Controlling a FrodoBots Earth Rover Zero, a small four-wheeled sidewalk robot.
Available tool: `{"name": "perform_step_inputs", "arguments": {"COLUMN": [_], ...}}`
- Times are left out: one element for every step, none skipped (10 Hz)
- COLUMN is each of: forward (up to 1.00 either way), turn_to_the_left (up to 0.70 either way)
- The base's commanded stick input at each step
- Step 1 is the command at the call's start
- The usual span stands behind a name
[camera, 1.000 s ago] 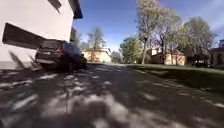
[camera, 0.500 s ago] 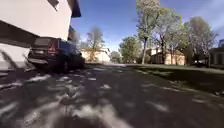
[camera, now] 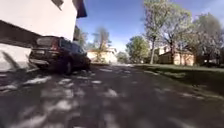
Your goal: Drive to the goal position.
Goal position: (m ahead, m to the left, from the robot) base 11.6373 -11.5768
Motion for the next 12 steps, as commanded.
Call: {"name": "perform_step_inputs", "arguments": {"forward": [1.0, 1.0, 1.0, 1.0, 1.0, 1.0, 1.0, 1.0, 1.0, 1.0, 1.0, 1.0], "turn_to_the_left": [0.0, 0.0, 0.0, 0.0, 0.0, 0.0, 0.0, 0.0, 0.0, 0.0, 0.0, 0.0]}}
